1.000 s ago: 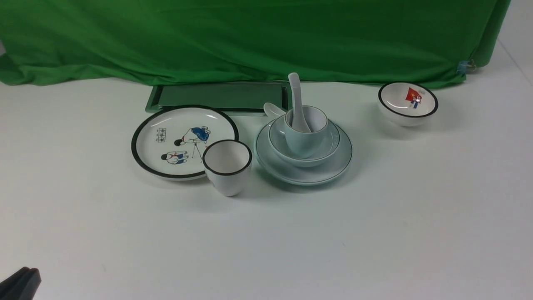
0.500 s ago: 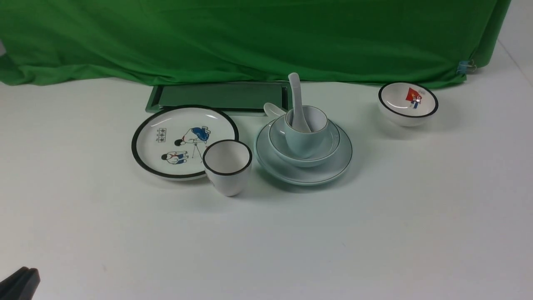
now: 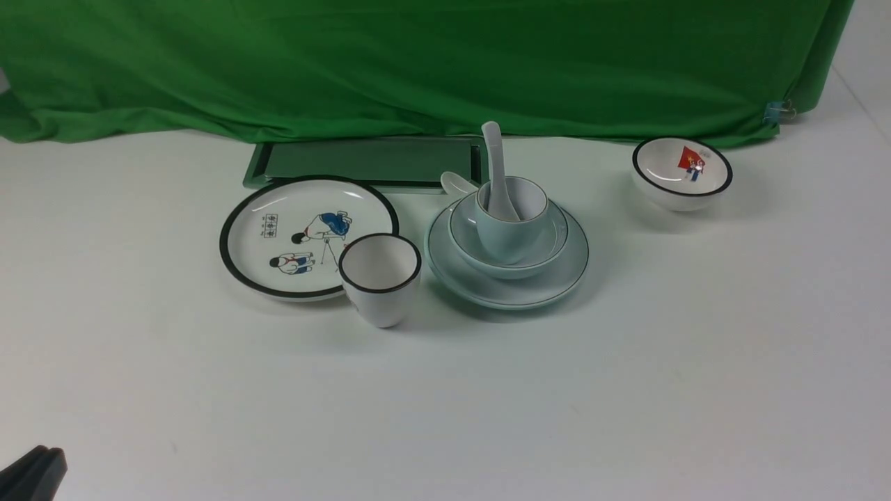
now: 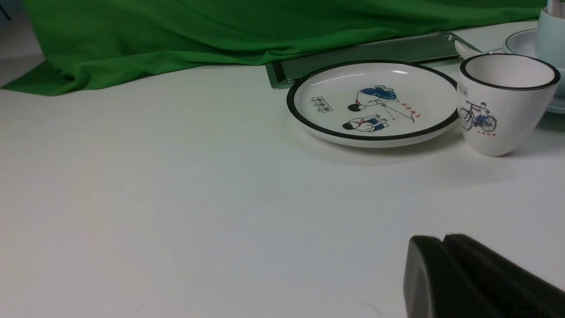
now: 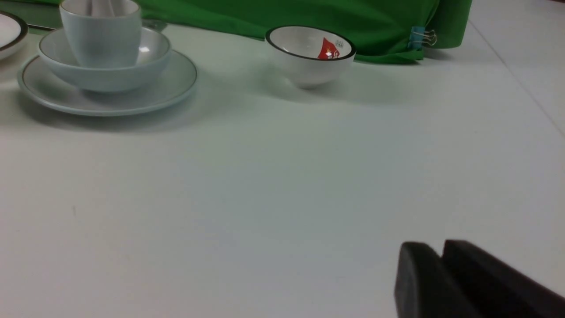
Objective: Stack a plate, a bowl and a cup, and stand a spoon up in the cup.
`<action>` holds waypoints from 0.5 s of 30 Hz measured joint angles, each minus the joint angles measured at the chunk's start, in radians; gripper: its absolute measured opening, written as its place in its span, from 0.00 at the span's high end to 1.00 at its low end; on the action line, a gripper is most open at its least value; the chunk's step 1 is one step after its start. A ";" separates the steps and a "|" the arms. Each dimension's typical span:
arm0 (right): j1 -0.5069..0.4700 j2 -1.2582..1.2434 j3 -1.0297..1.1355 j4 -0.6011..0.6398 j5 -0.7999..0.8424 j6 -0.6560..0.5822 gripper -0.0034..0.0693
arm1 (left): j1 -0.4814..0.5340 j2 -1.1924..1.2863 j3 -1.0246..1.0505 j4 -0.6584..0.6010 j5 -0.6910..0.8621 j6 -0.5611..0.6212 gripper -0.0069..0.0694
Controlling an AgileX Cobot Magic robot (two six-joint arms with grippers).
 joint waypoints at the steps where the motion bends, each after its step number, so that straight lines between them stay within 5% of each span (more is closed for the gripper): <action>1: 0.000 0.000 0.000 0.000 0.000 0.000 0.81 | 0.000 0.000 0.000 0.000 0.000 0.000 0.95; 15: 0.000 0.000 0.000 0.000 0.000 0.000 0.78 | 0.000 0.000 0.000 0.000 0.000 0.000 0.95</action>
